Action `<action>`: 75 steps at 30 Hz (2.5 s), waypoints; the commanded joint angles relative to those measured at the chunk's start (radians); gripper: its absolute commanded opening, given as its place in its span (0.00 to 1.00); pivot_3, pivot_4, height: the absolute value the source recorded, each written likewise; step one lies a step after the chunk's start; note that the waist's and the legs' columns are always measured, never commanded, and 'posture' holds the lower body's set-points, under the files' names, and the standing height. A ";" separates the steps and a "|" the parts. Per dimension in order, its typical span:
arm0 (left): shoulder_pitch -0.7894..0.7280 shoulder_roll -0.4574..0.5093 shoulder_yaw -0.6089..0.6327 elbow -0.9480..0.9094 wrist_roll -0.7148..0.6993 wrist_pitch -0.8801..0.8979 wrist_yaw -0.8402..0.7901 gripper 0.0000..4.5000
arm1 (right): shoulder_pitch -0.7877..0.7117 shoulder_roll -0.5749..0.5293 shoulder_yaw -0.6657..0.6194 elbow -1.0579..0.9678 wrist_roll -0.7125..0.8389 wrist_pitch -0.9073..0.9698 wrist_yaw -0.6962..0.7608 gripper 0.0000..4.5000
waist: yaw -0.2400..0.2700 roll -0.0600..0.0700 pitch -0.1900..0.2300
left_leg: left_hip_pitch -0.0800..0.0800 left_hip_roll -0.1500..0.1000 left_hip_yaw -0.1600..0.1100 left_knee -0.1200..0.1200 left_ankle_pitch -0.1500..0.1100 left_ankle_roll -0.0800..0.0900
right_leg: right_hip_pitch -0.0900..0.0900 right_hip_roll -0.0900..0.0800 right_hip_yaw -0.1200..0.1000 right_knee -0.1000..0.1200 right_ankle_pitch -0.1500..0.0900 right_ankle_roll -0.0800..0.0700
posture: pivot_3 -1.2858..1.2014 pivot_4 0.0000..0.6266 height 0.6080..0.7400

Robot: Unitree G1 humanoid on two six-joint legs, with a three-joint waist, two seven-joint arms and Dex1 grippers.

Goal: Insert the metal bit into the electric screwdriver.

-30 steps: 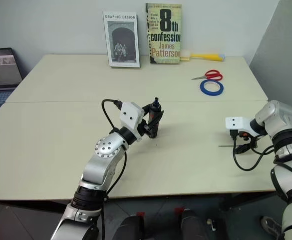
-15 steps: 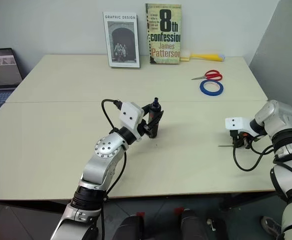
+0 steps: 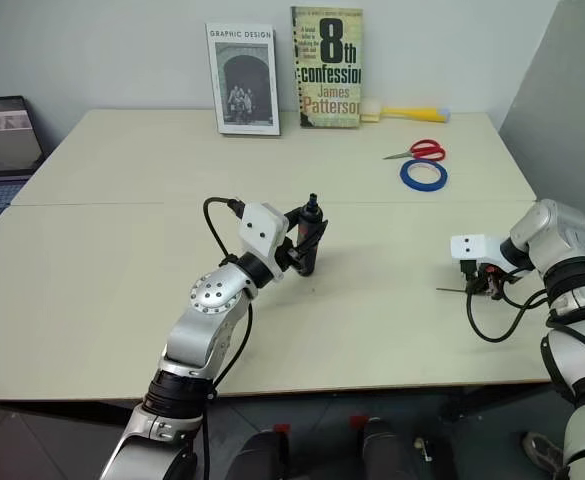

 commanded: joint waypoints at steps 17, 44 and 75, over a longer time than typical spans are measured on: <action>-0.101 -0.034 0.036 -0.123 -0.197 0.116 -0.104 0.37 | 0.318 -0.116 -0.401 -0.882 0.504 0.533 -0.020 0.00 | 0.015 0.000 0.000 | -0.002 0.000 -0.001 0.000 0.000 0.000 | -0.001 0.000 -0.001 -0.001 0.000 0.000 | 0.52 0.24 1.00; 0.049 -0.127 -0.011 0.009 -0.037 -0.126 0.043 0.37 | 0.294 0.350 -0.659 -1.374 0.919 0.906 -0.821 0.00 | 0.026 0.000 0.000 | -0.002 0.000 -0.001 0.001 0.000 0.000 | -0.001 0.001 0.000 -0.001 0.001 0.000 | 0.52 0.24 1.00; 0.018 -0.150 -0.020 0.047 0.019 -0.122 0.122 0.37 | 0.231 0.574 -0.529 -1.282 0.891 0.754 -1.056 0.00 | 0.025 0.000 0.000 | -0.004 0.000 -0.002 0.000 0.000 0.000 | -0.002 0.001 -0.001 -0.002 0.001 -0.001 | 0.52 0.24 1.00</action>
